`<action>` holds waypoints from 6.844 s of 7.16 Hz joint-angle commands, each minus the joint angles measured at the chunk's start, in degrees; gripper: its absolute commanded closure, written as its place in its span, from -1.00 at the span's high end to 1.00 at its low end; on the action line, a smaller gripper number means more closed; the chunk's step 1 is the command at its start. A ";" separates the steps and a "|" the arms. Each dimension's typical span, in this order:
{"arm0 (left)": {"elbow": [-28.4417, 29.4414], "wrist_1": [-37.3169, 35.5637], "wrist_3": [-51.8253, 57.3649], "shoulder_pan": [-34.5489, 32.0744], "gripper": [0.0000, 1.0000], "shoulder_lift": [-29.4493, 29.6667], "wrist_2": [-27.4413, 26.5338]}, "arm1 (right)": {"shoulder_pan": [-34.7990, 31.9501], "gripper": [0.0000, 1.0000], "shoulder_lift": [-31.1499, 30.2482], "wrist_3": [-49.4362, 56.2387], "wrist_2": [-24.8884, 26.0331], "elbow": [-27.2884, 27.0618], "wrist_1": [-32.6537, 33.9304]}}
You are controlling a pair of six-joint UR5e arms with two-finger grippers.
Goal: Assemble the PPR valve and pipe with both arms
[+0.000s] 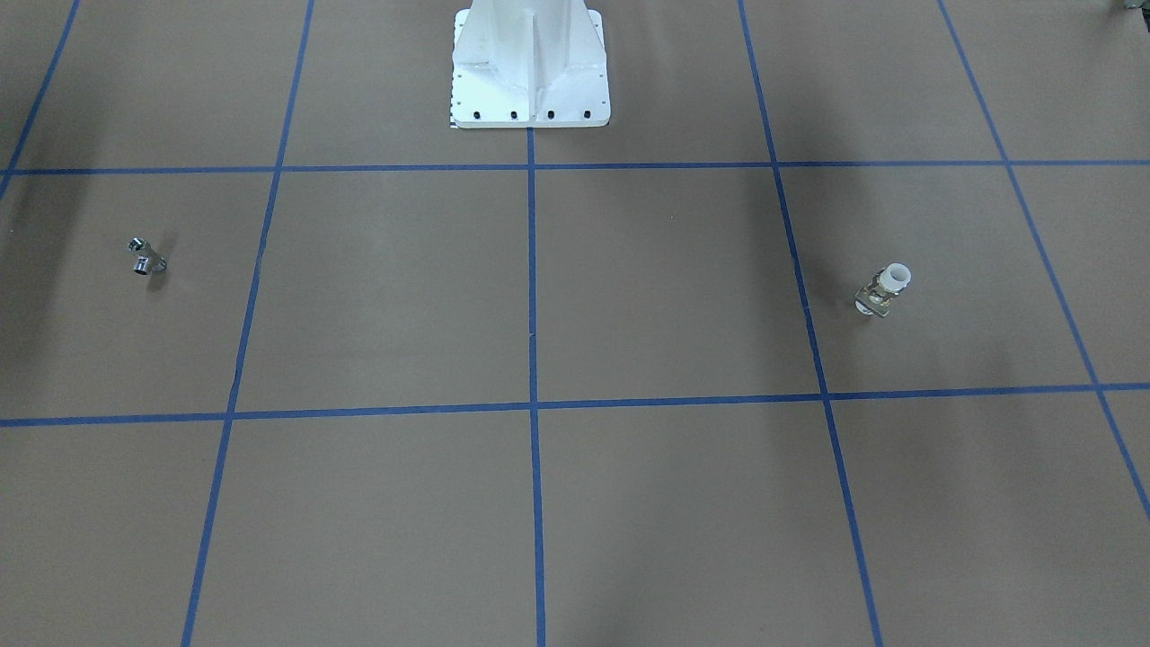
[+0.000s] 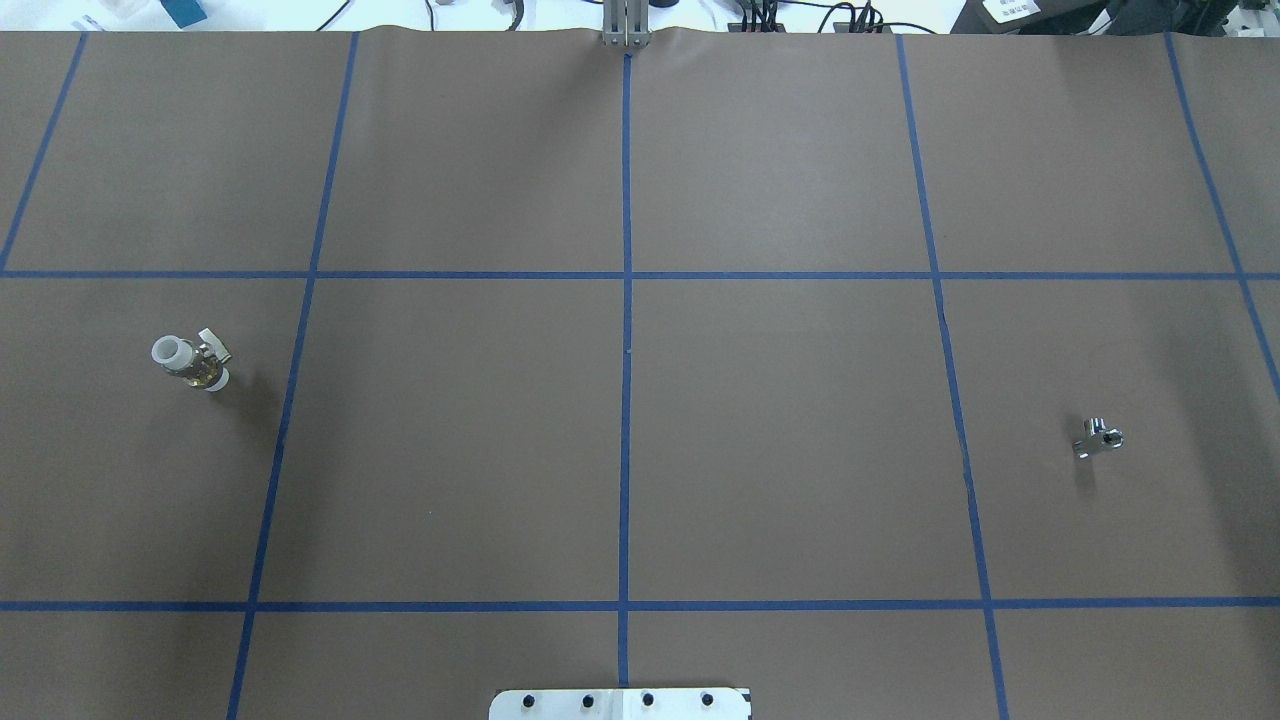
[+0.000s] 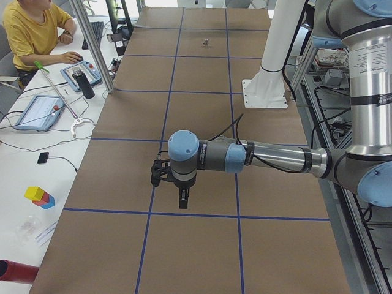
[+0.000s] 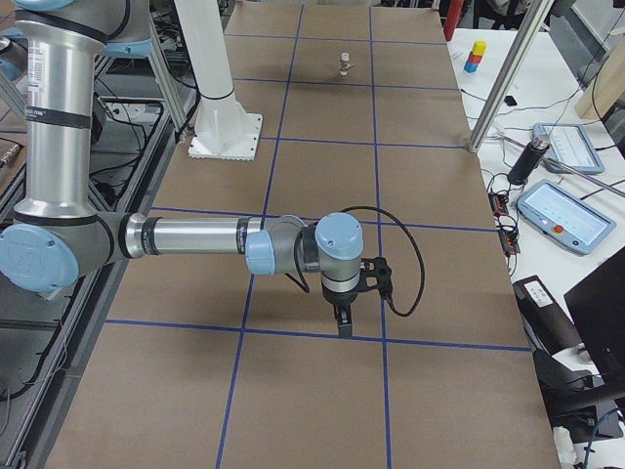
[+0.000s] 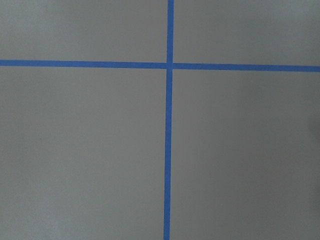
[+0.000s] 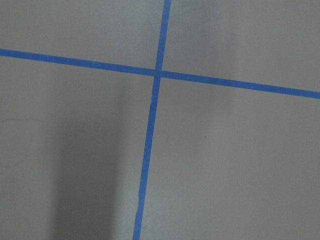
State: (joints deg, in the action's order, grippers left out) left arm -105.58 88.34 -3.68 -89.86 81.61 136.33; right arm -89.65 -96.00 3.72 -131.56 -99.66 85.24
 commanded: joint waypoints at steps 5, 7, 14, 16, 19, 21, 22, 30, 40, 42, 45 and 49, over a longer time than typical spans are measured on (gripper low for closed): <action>-0.15 20.07 -6.65 0.82 1.00 6.64 0.51 | 0.43 0.99 3.62 -0.38 -0.45 -0.18 -10.06; -0.76 26.17 -12.09 9.66 1.00 5.75 2.00 | 4.28 0.99 3.71 -8.59 -0.63 -0.45 -11.67; -1.74 36.64 -46.74 41.66 1.00 3.90 -25.29 | 6.77 0.99 2.83 -10.84 -0.45 0.17 -14.92; -1.21 33.57 -46.42 43.10 0.87 4.26 -25.86 | 6.77 0.99 2.83 -10.84 -0.45 0.25 -14.92; -0.95 33.48 -46.07 43.46 0.53 5.48 -25.59 | 6.77 0.99 2.83 -10.76 -0.36 0.25 -14.92; -0.16 33.39 -45.89 43.46 0.52 6.62 -25.24 | 6.77 0.99 2.92 -10.84 -0.36 0.43 -14.84; 0.37 33.39 -45.89 43.46 0.42 6.80 -25.24 | 6.85 0.99 2.92 -10.84 -0.36 0.43 -14.92; 0.64 33.30 -43.17 43.37 0.29 6.28 -24.98 | 6.94 0.99 2.92 -10.84 -0.36 0.52 -14.92; -2.25 22.57 -44.04 43.28 -1.00 14.14 -24.63 | 7.03 0.99 2.92 -10.84 -0.36 0.61 -14.92; -3.32 8.05 -45.96 43.46 -1.00 25.64 -24.71 | 7.03 0.99 2.92 -10.84 -0.45 0.61 -14.92; 0.35 -0.09 -57.36 49.76 -1.00 39.27 -25.15 | 7.03 0.99 3.01 -10.84 -0.45 0.61 -14.84; 15.73 0.08 -66.00 54.43 -1.00 56.08 -27.88 | 7.12 0.99 3.10 -10.84 -0.36 0.61 -14.84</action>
State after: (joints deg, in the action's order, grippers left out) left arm -94.11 88.35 -67.26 -36.63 133.15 108.86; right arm -82.56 -92.92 -7.12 -131.93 -99.05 70.39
